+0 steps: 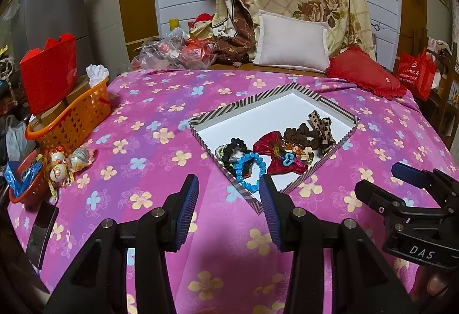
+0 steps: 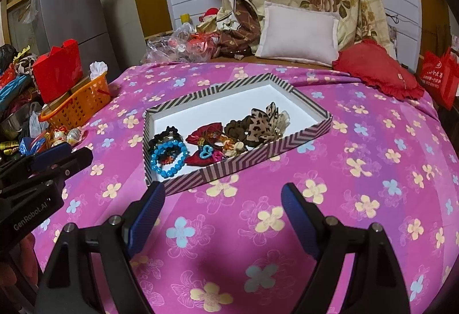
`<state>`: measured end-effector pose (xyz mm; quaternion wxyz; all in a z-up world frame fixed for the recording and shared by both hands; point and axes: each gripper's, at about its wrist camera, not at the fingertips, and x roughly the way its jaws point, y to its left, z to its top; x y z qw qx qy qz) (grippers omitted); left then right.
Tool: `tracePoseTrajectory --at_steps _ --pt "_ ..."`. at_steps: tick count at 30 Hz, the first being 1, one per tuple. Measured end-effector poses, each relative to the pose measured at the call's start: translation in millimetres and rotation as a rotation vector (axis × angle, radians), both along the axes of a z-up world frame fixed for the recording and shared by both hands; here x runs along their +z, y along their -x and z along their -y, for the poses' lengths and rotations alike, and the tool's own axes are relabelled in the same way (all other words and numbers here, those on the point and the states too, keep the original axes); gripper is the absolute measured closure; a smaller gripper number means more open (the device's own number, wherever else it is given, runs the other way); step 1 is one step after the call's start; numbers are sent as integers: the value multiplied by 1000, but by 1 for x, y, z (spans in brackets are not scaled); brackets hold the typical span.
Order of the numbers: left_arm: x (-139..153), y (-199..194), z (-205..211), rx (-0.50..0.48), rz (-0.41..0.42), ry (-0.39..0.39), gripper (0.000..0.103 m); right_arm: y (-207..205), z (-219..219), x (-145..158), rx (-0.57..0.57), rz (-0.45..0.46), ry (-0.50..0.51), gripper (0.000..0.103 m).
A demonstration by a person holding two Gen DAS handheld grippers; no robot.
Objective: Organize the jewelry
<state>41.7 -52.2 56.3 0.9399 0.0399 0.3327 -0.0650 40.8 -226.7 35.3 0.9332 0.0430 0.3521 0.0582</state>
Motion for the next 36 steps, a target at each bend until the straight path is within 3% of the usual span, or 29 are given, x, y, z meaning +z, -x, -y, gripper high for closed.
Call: tracePoseTrajectory --at_steps 23,36 --pt "-10 -4 7 -29 -4 -3 64 -8 -2 -8 4 -20 -16 17" --pt "-15 -9 5 -71 -16 58 64 -9 15 -19 -23 -41 -42 17"
